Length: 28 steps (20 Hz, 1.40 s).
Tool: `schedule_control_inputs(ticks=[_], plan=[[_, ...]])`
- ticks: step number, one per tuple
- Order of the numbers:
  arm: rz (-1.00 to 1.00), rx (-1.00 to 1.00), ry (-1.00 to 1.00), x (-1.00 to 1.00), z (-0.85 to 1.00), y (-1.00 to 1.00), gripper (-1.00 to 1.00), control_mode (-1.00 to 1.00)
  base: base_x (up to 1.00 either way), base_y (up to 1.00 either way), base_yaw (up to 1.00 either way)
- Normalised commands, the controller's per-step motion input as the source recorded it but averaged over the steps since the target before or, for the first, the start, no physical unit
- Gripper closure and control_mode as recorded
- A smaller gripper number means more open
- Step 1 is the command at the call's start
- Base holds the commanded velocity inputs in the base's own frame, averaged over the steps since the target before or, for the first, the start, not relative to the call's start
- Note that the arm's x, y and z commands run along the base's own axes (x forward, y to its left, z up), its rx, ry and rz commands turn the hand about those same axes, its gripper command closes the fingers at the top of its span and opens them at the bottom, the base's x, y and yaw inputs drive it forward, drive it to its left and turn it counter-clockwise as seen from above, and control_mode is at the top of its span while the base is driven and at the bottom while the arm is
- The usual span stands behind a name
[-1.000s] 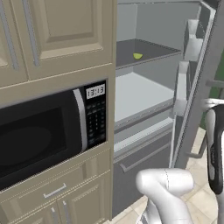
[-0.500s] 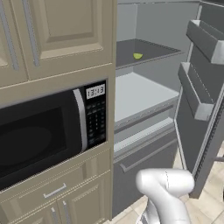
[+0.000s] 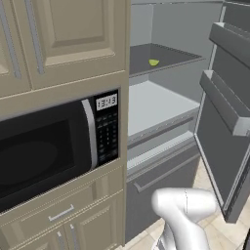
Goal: There is a bowl on the dining counter. Grab a lemon wedge from the fridge and place it in the bowl. Then get the liquor bottle and glass cup from the cabinet and place them next to the bowl.
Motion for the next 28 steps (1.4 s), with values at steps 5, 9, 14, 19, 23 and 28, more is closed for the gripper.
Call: schedule_control_inputs(ticks=[5,9,14,19,23,28], plan=[[-0.02,0.00,0.11,0.57,0.05,0.72,-1.00,-1.00,0.00,0.00,0.00],[-0.04,0.00,0.12,0.98,0.01,0.33,-1.00,-1.00,0.00,0.00,0.00],[-0.03,0.00,0.08,1.00,0.00,0.03,-1.00,-1.00,0.00,0.00,0.00],[-0.01,-0.01,0.05,0.98,-0.05,-0.14,-1.00,-1.00,0.00,0.00,0.00],[0.00,-0.03,0.05,0.82,-0.27,-0.39,-1.00,-1.00,0.00,0.00,0.00],[0.00,-0.03,0.07,0.68,-0.33,-0.50,-1.00,-1.00,0.00,0.00,0.00]])
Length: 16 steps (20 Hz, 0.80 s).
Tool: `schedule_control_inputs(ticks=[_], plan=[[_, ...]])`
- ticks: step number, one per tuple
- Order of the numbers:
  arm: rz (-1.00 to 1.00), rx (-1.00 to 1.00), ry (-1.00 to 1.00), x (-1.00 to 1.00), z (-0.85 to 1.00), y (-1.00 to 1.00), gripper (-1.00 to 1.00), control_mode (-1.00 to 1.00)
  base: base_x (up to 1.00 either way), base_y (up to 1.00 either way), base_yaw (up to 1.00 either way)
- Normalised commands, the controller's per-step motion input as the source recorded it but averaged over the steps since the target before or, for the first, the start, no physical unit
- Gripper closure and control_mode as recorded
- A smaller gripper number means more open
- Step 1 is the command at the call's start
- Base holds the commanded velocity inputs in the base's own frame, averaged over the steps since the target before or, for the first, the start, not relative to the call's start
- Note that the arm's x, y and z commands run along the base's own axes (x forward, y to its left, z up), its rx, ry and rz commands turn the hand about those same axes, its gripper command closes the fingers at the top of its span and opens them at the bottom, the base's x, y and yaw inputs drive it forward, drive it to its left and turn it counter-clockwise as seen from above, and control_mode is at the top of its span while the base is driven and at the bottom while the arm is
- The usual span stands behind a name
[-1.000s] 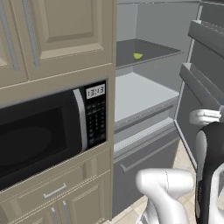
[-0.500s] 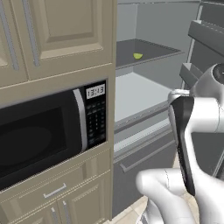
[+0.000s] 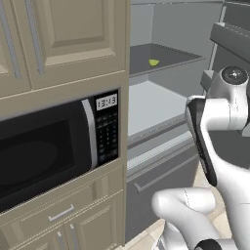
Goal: There is a bowl on the dining counter. Grab a lemon wedge from the fridge and place it in the bowl. Then get the liquor bottle and glass cup from the cabinet and place them next to the bowl.
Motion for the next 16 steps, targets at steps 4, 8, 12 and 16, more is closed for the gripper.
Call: schedule_control_inputs(ticks=[4,8,12,16], plan=[[0.00,-0.05,0.06,0.50,-0.29,-0.41,-1.00,-1.00,0.00,0.00,0.00],[-0.05,-0.08,0.01,0.30,-0.16,-0.39,-1.00,-1.00,0.00,0.00,0.00],[-0.09,-0.11,0.02,0.27,-0.12,-0.47,-1.00,-1.00,0.00,0.00,0.00],[-0.09,-0.12,0.07,0.32,-0.21,-0.46,-1.00,-1.00,0.00,0.00,0.00]])
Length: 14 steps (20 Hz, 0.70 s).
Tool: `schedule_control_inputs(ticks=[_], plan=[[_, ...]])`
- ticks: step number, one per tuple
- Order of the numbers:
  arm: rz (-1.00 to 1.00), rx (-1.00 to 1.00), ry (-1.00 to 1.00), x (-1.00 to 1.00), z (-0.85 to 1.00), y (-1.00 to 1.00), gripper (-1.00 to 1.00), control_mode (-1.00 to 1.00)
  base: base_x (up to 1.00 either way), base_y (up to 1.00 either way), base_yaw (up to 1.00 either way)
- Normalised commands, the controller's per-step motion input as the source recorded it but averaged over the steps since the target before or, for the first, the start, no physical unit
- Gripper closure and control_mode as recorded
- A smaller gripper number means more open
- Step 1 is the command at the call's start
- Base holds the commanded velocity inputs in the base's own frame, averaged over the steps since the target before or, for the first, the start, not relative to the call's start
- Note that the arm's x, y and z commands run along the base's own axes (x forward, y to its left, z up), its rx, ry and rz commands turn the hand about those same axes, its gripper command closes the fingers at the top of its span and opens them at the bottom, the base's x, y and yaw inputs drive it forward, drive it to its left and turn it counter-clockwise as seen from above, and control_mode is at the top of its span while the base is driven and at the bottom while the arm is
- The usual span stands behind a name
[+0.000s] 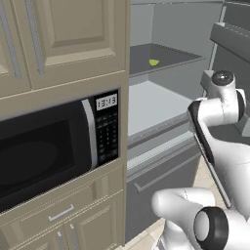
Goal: There is a bowl on the dining counter. Grab a lemon wedge from the fridge and place it in the bowl. Then get the liquor bottle and glass cup from the cabinet and place them next to the bowl.
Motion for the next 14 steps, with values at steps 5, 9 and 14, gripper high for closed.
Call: schedule_control_inputs(ticks=[5,9,14], plan=[[-0.08,-0.12,0.12,0.41,-0.27,-0.46,-1.00,-1.00,0.00,0.00,0.00],[-0.08,-0.12,0.19,0.47,-0.26,-0.49,-1.00,-1.00,0.00,0.00,0.00],[-0.07,-0.11,0.21,0.40,-0.25,-0.64,-1.00,-1.00,0.00,0.00,0.00]])
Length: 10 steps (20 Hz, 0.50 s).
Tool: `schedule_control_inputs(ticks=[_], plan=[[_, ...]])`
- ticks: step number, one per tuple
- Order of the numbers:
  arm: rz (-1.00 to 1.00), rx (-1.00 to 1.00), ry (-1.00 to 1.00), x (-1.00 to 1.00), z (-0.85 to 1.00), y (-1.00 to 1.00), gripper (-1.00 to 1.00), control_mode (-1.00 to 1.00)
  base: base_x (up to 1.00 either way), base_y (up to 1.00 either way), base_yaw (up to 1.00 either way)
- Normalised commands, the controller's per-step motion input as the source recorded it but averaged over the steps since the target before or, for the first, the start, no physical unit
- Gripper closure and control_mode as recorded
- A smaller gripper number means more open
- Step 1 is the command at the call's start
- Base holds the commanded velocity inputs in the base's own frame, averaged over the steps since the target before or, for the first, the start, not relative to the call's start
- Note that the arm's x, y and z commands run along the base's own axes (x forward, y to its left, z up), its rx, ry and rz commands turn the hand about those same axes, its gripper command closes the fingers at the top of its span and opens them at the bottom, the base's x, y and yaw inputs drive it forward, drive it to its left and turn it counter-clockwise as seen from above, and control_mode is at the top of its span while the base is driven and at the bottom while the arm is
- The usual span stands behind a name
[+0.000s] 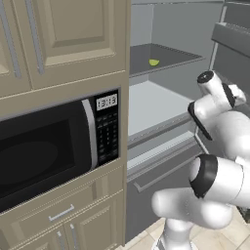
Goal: There is a bowl on the dining counter. Grab a lemon wedge from the fridge and place it in the bowl. Then get the liquor bottle and glass cup from the cabinet and place them next to the bowl.
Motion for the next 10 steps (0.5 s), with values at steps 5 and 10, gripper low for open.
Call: schedule_control_inputs(ticks=[5,10], plan=[[-0.05,-0.12,0.10,0.11,-0.18,-0.97,-1.00,-1.00,0.00,0.00,0.00],[0.00,-0.09,0.00,-0.03,-0.03,-1.00,-1.00,-1.00,0.00,0.00,0.00]])
